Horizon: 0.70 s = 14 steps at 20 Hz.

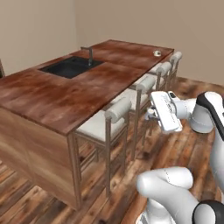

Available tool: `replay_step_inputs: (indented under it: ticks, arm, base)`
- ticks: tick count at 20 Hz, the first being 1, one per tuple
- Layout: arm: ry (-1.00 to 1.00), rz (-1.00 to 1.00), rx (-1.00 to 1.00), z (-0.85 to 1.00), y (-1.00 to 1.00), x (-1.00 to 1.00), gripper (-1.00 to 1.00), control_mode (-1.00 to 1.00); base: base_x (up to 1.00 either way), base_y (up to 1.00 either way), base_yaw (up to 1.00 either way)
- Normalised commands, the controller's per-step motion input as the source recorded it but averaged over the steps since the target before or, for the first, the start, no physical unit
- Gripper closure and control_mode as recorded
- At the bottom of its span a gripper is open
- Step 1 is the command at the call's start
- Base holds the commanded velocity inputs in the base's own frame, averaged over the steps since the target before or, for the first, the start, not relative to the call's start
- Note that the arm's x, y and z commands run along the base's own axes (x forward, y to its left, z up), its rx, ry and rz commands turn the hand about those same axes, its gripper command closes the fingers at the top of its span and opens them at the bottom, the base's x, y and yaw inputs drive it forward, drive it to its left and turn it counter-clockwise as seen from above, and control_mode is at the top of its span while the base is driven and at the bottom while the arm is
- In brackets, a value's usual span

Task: Pick up the marshmallow and place it in the cup of hot chocolate on the dining counter.

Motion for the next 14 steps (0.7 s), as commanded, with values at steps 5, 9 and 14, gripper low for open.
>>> replay_step_inputs:
  ticks: [5, 9, 14]
  arm:
    - [0.0, 0.0, 0.0, 0.0, 0.0, 0.0, 1.0, 1.0]
    - [0.0, 0.0, 0.0, 0.0, 0.0, 0.0, 1.0, 1.0]
    - [0.0, 0.0, 0.0, 0.0, 0.0, 0.0, 1.0, 1.0]
  base:
    - [0.91, -1.0, 0.19]
    - [0.72, -1.0, 0.18]
    - [0.51, -1.0, 0.35]
